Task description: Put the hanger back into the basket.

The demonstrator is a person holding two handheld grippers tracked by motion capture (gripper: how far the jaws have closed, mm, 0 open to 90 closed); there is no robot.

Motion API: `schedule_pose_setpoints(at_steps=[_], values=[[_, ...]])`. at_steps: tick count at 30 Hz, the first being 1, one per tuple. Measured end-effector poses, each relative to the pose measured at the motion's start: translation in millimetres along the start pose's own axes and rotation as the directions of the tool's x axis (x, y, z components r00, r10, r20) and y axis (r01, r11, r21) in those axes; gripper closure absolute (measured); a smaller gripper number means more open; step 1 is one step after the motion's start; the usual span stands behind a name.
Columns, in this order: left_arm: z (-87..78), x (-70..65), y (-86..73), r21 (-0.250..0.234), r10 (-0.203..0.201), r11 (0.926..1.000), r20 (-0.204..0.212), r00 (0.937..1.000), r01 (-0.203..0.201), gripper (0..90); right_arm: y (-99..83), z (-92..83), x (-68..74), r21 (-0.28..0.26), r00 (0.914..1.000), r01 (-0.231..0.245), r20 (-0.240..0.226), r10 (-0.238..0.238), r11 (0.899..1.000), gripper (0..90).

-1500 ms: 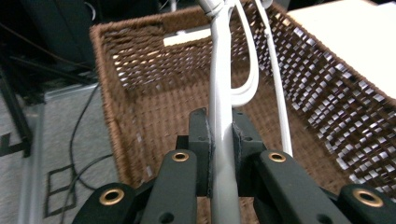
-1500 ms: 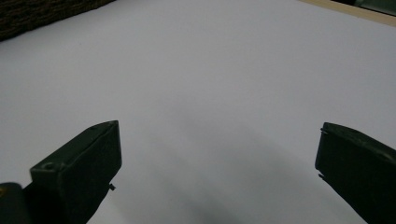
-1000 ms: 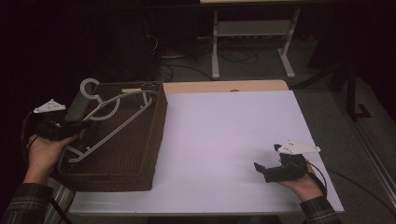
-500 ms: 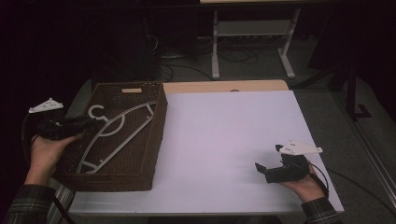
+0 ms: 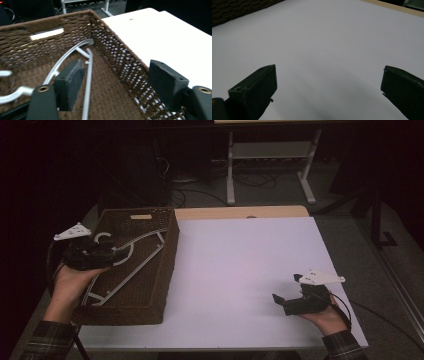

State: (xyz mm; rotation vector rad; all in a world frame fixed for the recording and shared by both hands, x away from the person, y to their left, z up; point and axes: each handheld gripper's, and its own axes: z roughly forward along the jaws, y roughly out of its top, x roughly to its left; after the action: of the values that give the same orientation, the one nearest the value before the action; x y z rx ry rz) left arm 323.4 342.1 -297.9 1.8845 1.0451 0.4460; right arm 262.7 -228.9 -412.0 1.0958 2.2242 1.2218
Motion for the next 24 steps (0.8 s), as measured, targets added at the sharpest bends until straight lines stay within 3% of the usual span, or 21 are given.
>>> schedule_pose_setpoints(at_steps=[4, 11, 19, 23, 24], values=[[6.4, -13.6, 5.0, -0.003, 0.012, 0.9999, 0.017, 0.9998, -0.012, 20.0, 0.4, -0.4, -0.4, -0.002, 1.0000, 0.001, -0.002, -0.001, 1.000, 0.0], [29.4, -55.2, 16.1, -0.010, 0.063, 0.9980, 0.073, 0.9953, -0.063, 15.0, 1.4, -0.4, 0.0, -0.003, 0.9999, 0.005, -0.010, -0.005, 1.000, 0.0], [52.3, -97.7, 22.8, -0.029, 0.113, 0.9935, 0.130, 0.9851, -0.110, 13.5, 3.2, 0.6, 0.5, -0.010, 0.9998, 0.007, -0.019, -0.007, 1.000, 0.0], [62.7, -111.0, 24.6, -0.042, 0.119, 0.9927, 0.163, 0.9795, -0.113, 12.7, 5.0, 2.4, 0.9, -0.014, 0.9996, 0.014, -0.025, -0.015, 1.000, 0.0], [70.2, -119.9, 25.0, -0.038, 0.141, 0.9899, 0.175, 0.9744, -0.136, 12.2, 5.3, 3.0, 1.1, -0.014, 0.9995, 0.015, -0.028, -0.016, 1.000, 0.0]])
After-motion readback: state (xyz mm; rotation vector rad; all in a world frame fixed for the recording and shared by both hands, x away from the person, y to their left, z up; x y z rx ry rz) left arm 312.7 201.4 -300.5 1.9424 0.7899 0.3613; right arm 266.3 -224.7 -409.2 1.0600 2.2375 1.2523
